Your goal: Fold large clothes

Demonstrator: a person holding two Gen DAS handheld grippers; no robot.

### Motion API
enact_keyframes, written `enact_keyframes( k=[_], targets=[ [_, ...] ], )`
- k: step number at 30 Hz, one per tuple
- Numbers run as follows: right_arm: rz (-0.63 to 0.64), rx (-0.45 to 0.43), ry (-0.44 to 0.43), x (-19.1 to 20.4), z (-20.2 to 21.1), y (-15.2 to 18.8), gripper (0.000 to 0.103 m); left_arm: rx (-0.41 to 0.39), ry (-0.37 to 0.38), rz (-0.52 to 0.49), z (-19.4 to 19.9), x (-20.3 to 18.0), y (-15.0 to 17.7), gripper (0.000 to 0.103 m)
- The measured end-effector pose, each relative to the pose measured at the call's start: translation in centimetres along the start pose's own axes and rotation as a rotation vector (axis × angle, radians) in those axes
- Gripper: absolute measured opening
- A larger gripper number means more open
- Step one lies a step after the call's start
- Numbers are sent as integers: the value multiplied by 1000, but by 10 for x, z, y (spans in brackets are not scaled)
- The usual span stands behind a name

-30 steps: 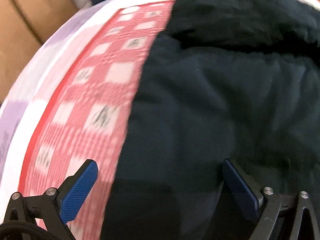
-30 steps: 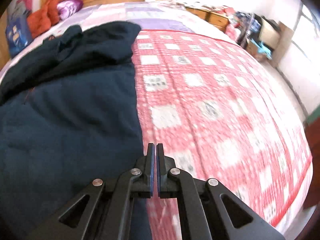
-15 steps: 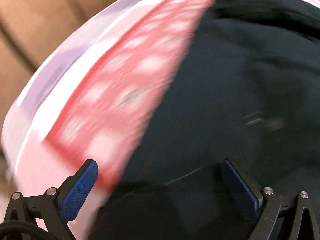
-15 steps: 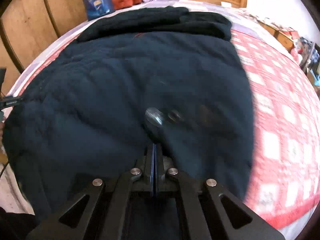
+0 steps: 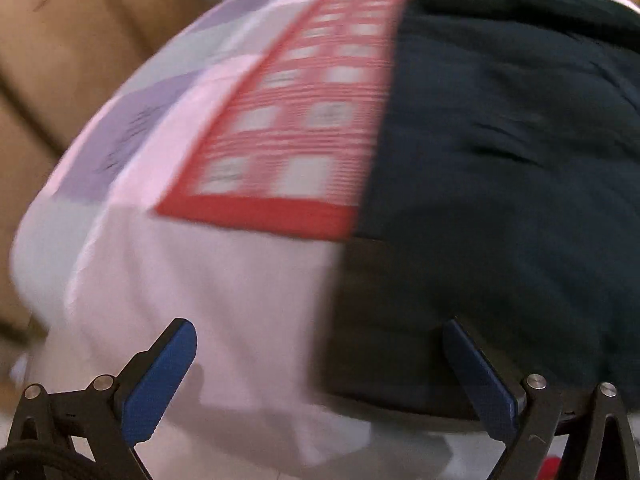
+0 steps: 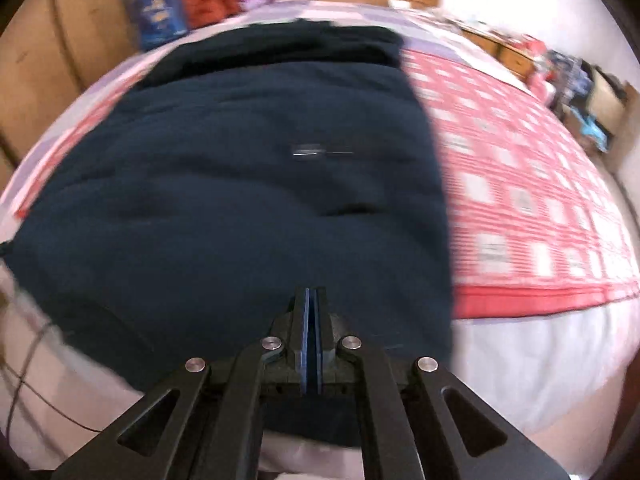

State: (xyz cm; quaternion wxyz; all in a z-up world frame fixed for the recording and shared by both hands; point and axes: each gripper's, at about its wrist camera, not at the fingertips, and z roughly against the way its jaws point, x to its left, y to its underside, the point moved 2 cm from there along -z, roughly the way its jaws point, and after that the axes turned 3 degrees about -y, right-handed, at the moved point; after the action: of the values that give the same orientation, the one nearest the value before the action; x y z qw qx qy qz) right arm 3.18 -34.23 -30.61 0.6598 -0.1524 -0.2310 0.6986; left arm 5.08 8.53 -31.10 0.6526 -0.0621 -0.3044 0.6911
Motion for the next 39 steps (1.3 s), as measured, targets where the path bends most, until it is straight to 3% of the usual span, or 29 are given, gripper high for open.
enact_keyframes(
  k=[2,4,8,12,22,30,33,34,35,36,38,39],
  targets=[
    [7,10,-16,16,-4,5,4,-1,6,-48,-6,-8,3,102],
    [9,18,36,15,-8,13,4,6,13,-35,-14,0,6,102],
    [-204,24,198,-56,8,33,4,4,6,28,-17,38,16,103],
    [-215,24,312,-87,32,46,4,-22,8,0,-6,48,26,103],
    [-298,50,280,-72,43,83,4,-38,-2,-99,-2,28,36,102],
    [-322,22,356,-73,48,86,4,-148,-22,7,-20,27,-22,102],
    [-325,21,385,-80,47,87,5,-148,0,46,-26,32,-36,103],
    [-319,26,392,-80,47,88,7,-142,1,52,-28,32,-38,103],
    [-309,30,401,-80,45,89,23,-140,3,53,-29,31,-38,103],
    [-297,31,405,-79,43,90,48,-138,2,52,-31,30,-38,103],
    [-270,20,408,-74,41,92,65,-128,-2,50,-32,28,-36,103],
    [-252,13,404,-71,40,92,65,-125,-4,50,-33,27,-34,103]
  ],
)
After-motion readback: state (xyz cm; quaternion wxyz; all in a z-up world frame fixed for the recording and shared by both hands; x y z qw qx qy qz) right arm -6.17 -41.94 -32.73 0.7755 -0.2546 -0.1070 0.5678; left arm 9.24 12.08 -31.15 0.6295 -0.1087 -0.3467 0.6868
